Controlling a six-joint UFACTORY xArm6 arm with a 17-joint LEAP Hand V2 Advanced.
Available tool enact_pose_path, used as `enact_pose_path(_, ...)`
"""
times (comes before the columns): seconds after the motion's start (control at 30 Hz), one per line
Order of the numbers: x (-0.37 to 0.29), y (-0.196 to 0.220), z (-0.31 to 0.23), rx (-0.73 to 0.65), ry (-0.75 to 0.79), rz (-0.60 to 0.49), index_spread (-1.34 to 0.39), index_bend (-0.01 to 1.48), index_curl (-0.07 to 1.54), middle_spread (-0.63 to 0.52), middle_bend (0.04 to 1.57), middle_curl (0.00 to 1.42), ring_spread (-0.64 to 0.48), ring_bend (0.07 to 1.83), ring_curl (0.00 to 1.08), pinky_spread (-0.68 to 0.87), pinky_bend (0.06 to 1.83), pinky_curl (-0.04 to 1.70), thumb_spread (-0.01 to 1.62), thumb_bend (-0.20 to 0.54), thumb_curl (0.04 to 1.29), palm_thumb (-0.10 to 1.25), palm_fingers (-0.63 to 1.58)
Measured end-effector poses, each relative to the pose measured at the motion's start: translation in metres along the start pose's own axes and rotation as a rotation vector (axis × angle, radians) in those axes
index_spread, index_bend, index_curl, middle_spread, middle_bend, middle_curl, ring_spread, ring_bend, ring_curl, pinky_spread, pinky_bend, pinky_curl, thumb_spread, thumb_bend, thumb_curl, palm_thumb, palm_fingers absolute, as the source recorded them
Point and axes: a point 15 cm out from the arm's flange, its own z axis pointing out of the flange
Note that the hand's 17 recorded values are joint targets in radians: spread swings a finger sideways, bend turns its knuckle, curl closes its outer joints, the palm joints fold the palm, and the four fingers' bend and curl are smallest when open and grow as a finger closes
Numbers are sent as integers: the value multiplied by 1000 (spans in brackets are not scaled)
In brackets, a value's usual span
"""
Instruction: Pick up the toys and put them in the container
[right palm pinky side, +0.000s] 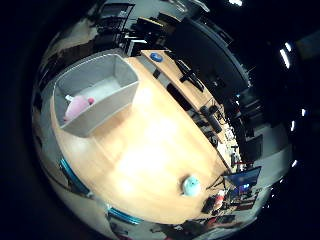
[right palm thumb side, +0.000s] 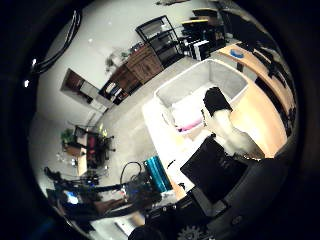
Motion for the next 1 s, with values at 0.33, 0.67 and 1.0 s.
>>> enact_pose_path(0.33,0,0,-1,2,1,3,-620,186,326,-381,184,281,-396,702,218,-311,1241,114,969,-28,462,658,415)
enact_pose_path(0.67,0,-1,0,1,1,8,-620,185,325,-381,184,280,-396,702,216,-310,1251,97,967,-27,464,661,416)
enact_pose_path(1.0,10,-5,-4,26,25,21,-618,186,328,-381,183,279,-396,702,214,-310,1259,83,964,-28,466,662,418)
